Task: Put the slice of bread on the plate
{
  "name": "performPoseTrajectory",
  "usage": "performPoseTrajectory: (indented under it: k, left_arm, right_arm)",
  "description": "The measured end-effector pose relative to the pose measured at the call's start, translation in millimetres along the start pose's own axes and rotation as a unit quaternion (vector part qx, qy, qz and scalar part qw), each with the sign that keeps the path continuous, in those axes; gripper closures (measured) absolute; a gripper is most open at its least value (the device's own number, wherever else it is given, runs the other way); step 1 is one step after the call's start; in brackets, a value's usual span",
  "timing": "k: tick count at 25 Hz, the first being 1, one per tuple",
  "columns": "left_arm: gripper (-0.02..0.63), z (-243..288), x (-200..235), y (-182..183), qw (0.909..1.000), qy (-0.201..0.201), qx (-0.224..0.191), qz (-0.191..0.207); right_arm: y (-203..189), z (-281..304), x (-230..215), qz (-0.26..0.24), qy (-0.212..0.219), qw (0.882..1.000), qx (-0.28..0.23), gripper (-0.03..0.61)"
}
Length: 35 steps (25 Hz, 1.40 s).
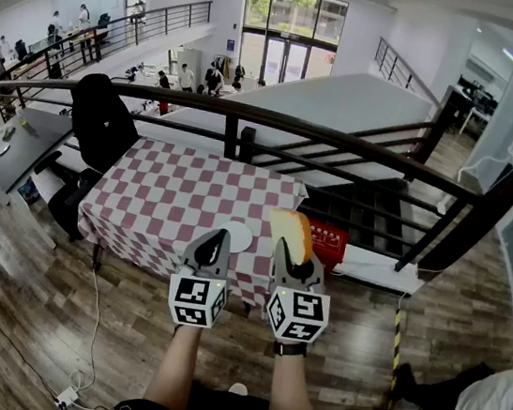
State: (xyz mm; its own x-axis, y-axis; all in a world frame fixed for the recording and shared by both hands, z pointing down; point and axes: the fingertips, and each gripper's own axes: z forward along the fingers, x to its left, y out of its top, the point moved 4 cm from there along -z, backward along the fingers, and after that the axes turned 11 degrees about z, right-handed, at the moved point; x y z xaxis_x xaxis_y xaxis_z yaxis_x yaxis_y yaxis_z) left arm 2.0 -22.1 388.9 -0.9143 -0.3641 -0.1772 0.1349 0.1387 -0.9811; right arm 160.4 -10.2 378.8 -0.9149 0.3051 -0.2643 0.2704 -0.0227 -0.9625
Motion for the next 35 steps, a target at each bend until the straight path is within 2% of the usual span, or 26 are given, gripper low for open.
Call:
performPoseTrajectory:
  k: [6,11,18,22,27,35]
  left_arm:
    - [0.596,-10,-21,-3,0.9999,0.008,0.008,0.007]
    - [0.597,-24,-14,-16,0.9993,0.026,0.025,0.012]
    - [0.596,-13,2,-42,0.9981,0.039,0.046,-0.012]
    - [0.597,0,11,-45,0.9978,0.038,0.046,-0.028]
    - [0.597,24,24,-55,0.9973,0.032,0.052,-0.040]
    - [0.597,65,47,-47,0.9987,0.003,0.037,-0.035]
  right_arm:
    - [4,-10,-10,0.009,0.013,1.000,-0.006,0.479]
    - [-9,-7,-3,0.026,0.031,0.999,-0.001,0.479]
    - [-32,17,6,0.029,0.048,0.998,0.031,0.479]
    - [-32,29,9,0.042,0.078,0.996,0.029,0.479]
    - [-45,52,5,0.049,0.068,0.995,0.049,0.479]
    - [-33,89,3,0.051,0.041,0.997,0.041,0.479]
